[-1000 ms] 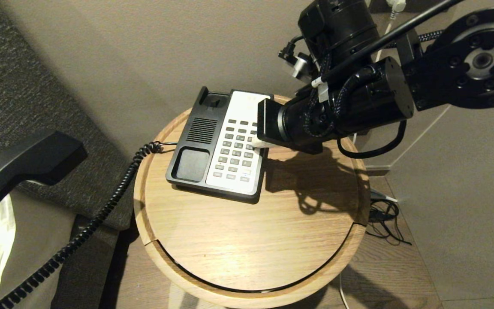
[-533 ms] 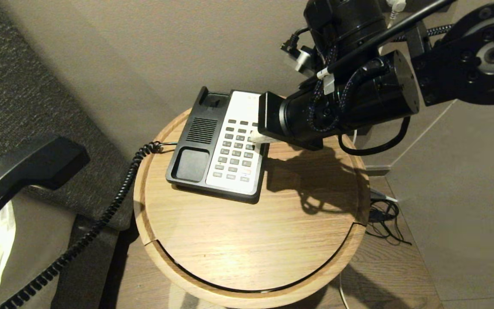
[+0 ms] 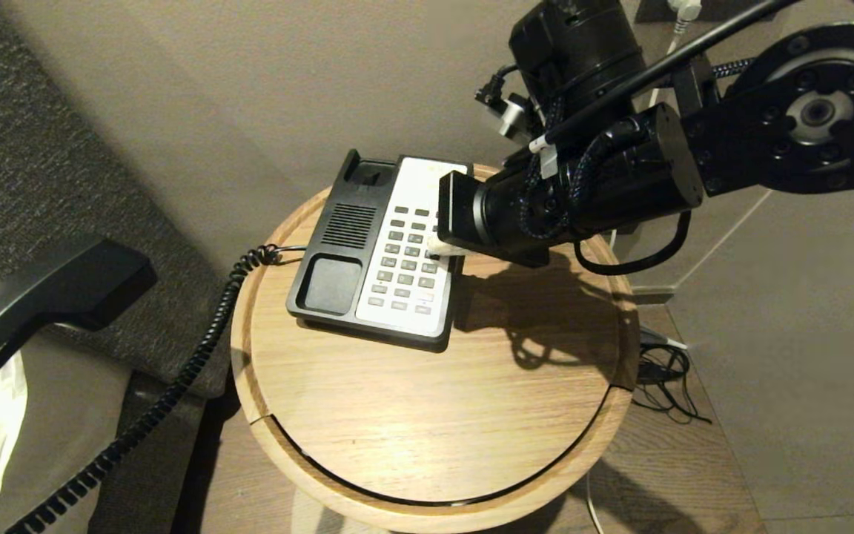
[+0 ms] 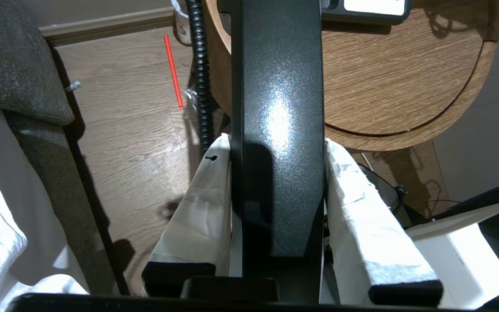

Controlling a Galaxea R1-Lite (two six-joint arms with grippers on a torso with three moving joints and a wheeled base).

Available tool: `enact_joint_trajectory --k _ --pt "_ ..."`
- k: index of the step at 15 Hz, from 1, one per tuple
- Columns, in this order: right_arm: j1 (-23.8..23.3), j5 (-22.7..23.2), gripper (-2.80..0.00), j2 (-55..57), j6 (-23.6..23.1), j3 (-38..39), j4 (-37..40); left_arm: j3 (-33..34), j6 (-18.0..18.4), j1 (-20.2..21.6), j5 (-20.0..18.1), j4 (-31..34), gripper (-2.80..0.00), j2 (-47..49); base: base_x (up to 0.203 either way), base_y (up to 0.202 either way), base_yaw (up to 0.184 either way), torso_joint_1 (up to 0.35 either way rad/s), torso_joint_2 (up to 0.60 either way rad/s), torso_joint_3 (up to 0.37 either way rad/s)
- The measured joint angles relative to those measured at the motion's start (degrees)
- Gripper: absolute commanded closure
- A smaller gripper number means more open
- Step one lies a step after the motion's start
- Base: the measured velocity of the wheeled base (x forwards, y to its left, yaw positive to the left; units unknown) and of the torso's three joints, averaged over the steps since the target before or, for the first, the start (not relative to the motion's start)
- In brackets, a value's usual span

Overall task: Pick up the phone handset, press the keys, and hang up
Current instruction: Dial the number

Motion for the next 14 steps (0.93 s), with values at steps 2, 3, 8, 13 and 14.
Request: enact_joint_trajectory --k 2,3,8,13,14 --pt "-0.04 -0.09 0.00 0.36 -0.11 0.02 -0.01 0.06 0.00 0.00 -0.11 0.00 0.00 -0.02 0.000 0.000 0.000 0.000 0.00 0.000" --pt "-0.04 -0.17 0.00 0.53 -0.21 0.07 0.07 0.06 0.00 0.00 -0.09 -0.02 0.00 -0.02 0.000 0.000 0.000 0.000 0.00 0.000" --pt "-0.06 -0.35 0.00 0.34 -0.40 0.13 0.46 0.17 -0.02 -0.02 -0.09 0.02 0.00 -0.09 0.000 0.000 0.000 0.000 0.00 0.000" --pt "1.15 -0.20 0.00 -1.26 0.13 0.11 1.45 0.50 -0.70 -0.02 -0.06 0.01 0.00 -0.11 0.000 0.000 0.000 0.000 0.00 0.000" --pt "1.67 -0.11 0.00 -1.55 0.13 0.11 1.70 0.72 -0.71 -0.02 -0.07 0.00 0.00 -0.11 0.000 0.000 0.000 0.000 0.00 0.000"
